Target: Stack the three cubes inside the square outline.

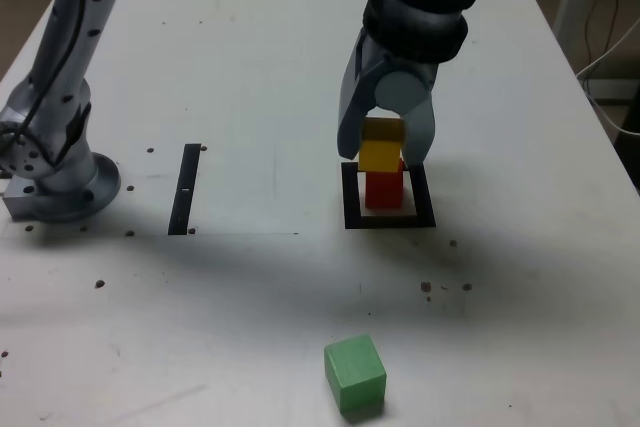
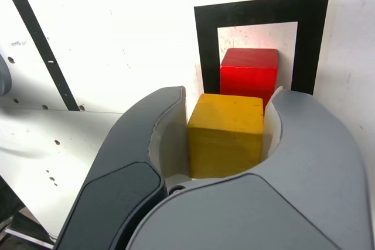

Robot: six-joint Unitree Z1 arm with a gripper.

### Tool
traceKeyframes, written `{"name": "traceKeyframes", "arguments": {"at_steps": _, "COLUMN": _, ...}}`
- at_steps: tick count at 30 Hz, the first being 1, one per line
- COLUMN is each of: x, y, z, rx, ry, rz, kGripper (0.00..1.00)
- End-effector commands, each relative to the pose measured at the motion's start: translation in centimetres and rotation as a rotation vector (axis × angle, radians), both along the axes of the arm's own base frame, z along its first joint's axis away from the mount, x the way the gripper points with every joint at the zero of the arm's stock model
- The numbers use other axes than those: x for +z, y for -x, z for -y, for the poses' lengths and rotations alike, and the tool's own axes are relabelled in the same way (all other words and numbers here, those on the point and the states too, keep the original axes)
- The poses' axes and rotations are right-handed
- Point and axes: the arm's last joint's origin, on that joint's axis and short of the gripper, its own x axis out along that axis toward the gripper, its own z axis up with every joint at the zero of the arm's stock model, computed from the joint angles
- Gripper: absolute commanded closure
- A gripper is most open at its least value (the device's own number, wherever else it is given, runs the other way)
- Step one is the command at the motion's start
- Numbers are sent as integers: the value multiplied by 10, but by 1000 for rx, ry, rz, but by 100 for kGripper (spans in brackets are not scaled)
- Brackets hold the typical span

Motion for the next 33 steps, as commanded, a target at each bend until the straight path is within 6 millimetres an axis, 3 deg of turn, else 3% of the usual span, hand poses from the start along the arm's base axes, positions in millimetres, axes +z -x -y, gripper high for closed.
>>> {"name": "traceKeyframes", "arguments": {"at_steps": 1, "x": -4, "y": -2, "z": -1, "rx": 1, "ry": 2, "rz": -10, "kGripper": 71}}
{"name": "traceKeyframes", "arguments": {"at_steps": 13, "x": -13, "y": -8, "z": -3, "rx": 2, "ry": 0, "rz": -13, "kGripper": 67}}
{"name": "traceKeyframes", "arguments": {"at_steps": 15, "x": -14, "y": -9, "z": -4, "rx": -3, "ry": 1, "rz": -11, "kGripper": 54}}
{"name": "traceKeyframes", "arguments": {"at_steps": 19, "x": -14, "y": -9, "z": -4, "rx": -10, "ry": 2, "rz": -12, "kGripper": 15}}
{"name": "traceKeyframes", "arguments": {"at_steps": 21, "x": -15, "y": -8, "z": -5, "rx": -10, "ry": 2, "rz": -15, "kGripper": 4}}
{"name": "traceKeyframes", "arguments": {"at_steps": 33, "x": -16, "y": -6, "z": -8, "rx": -6, "ry": -1, "rz": -26, "kGripper": 1}}
